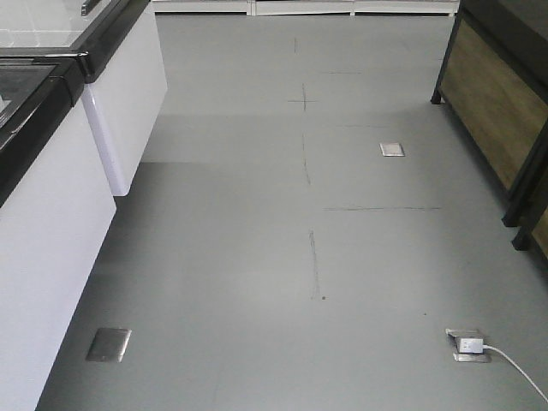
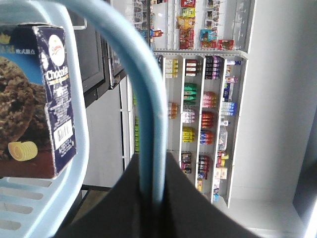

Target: Left arm holds basket, right arm returns cookies

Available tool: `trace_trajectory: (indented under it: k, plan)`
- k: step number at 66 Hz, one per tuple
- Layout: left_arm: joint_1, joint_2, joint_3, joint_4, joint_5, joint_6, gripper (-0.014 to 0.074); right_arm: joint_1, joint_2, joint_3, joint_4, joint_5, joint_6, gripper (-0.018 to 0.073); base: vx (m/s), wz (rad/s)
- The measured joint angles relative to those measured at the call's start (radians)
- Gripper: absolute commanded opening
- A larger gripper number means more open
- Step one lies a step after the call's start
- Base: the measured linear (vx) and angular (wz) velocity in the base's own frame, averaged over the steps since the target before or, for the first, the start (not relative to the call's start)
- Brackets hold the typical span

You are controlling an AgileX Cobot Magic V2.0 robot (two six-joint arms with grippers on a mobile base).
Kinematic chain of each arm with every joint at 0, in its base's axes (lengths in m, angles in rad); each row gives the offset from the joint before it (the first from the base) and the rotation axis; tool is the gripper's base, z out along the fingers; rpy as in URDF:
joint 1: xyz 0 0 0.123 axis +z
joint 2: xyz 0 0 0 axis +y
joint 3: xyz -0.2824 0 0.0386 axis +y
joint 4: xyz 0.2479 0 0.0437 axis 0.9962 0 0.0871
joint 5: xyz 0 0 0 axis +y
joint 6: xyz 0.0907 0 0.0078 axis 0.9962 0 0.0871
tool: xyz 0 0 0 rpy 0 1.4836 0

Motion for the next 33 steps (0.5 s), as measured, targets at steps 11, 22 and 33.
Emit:
trace_trajectory:
  k: [11,22,33]
  plan:
    - [0.001,0.001,0.000,-0.043,0.022,0.025,-0.0007,0.000,0.000,0.000,0.000,0.000,0.000,-0.0006,0.00,0.00]
    - [0.001,0.006,-0.017,-0.111,0.033,0.079,-0.0006,0.000,0.000,0.000,0.000,0.000,0.000,-0.0006,0.00,0.00]
    - [-0.018,0.006,-0.099,-0.111,0.047,0.100,-0.0004,0.000,0.000,0.000,0.000,0.000,0.000,-0.0006,0.00,0.00]
